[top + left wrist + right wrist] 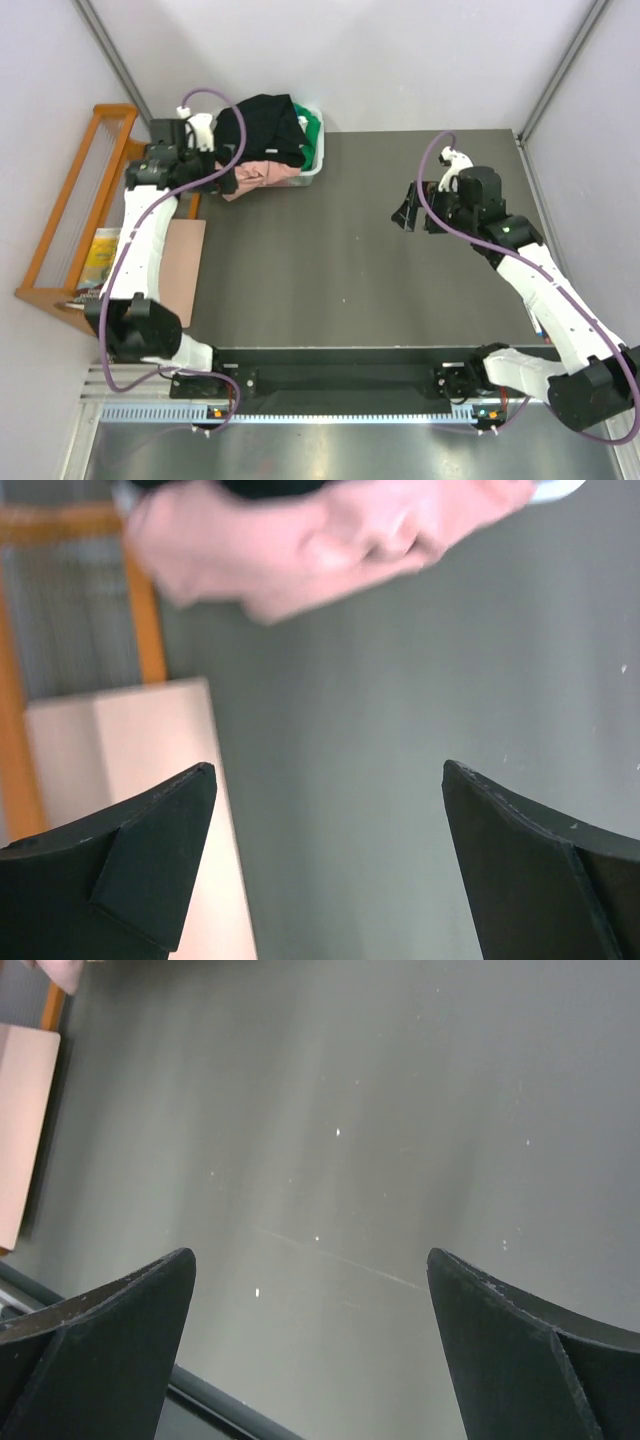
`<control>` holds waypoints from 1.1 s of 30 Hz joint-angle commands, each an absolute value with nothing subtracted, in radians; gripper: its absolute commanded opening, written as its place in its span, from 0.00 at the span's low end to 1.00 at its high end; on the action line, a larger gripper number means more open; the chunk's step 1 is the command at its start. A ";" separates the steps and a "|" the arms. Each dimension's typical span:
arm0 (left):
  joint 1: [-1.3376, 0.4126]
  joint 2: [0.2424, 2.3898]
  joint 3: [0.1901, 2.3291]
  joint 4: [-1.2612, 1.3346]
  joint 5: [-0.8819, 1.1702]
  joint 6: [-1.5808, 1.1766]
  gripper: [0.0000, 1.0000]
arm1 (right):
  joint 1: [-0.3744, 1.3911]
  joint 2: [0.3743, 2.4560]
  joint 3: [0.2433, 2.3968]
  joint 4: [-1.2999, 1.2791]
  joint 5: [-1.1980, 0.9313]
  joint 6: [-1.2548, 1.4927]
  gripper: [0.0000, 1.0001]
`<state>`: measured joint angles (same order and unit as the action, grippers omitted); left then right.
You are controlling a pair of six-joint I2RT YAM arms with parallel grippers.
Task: Fold and stack the t-shirts
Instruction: Grab the tshirt from the pile
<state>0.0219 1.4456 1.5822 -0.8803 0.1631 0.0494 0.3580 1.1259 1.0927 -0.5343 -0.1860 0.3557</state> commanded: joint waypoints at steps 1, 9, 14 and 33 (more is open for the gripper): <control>-0.072 1.572 1.692 -0.792 0.086 0.028 0.99 | 0.370 1.074 1.066 -0.485 -0.196 0.334 1.00; -0.083 1.889 2.023 -0.796 0.046 0.005 0.99 | 0.370 1.054 1.009 -0.410 -0.222 0.344 1.00; -0.083 2.051 2.256 -0.822 0.038 0.003 0.99 | 0.370 1.074 0.997 -0.394 -0.235 0.339 1.00; -0.112 2.213 2.292 -0.721 0.023 0.063 0.99 | 0.371 1.118 0.996 -0.356 -0.267 0.345 1.00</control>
